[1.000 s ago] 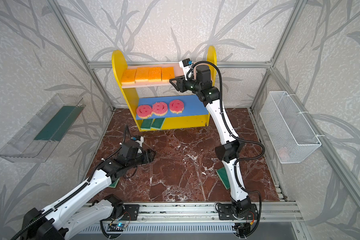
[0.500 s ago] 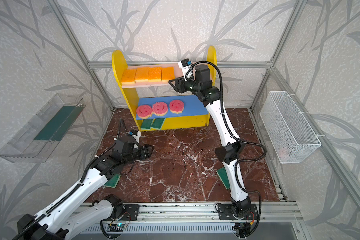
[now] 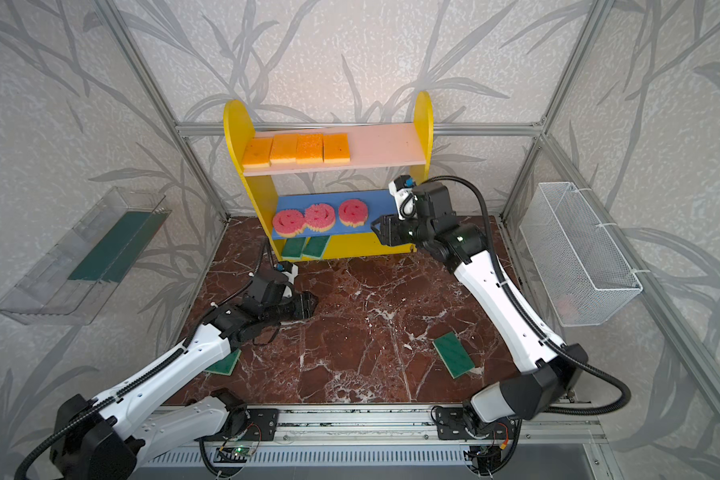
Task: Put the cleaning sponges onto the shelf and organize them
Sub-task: 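Withdraw the right gripper down toward the green pad on the table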
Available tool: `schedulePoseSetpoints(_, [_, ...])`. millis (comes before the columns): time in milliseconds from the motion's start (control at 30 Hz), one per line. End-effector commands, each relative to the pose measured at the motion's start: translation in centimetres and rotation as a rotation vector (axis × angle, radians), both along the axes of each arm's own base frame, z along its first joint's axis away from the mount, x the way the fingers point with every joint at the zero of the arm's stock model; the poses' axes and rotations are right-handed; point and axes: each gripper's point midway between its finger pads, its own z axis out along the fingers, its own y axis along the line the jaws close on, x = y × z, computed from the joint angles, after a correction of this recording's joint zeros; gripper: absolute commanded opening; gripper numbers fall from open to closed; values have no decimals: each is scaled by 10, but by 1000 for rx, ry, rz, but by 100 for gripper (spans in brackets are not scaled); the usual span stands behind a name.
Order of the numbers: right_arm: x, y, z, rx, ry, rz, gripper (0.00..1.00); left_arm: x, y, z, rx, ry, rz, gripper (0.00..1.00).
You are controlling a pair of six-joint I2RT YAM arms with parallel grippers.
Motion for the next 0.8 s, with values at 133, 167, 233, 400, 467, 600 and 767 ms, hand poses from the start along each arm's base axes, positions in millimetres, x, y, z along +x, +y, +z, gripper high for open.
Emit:
schedulePoseSetpoints(133, [-32,-87,-104,20,192,-287,58,5,-63,-18,-42,-20,-85,66])
schedulePoseSetpoints(167, [-37,-97,-122,26,237,-313,58,5,-71,-22,-56,-9,-96,66])
schedulePoseSetpoints(233, [-50,-116,-161,61,334,-372,58,3,-84,-31,-66,19,-117,66])
schedulePoseSetpoints(400, [-86,-150,-222,83,434,-507,58,-4,-104,-46,-68,37,-149,65])
schedulePoseSetpoints(467, [-101,-159,-237,70,458,-556,59,-8,-106,-53,-67,49,-151,65])
schedulePoseSetpoints(600, [-122,-164,-261,69,494,-595,59,-15,-107,-65,-76,63,-149,65])
schedulePoseSetpoints(767, [-140,-164,-294,110,563,-636,60,-21,-99,-78,-55,76,-137,65])
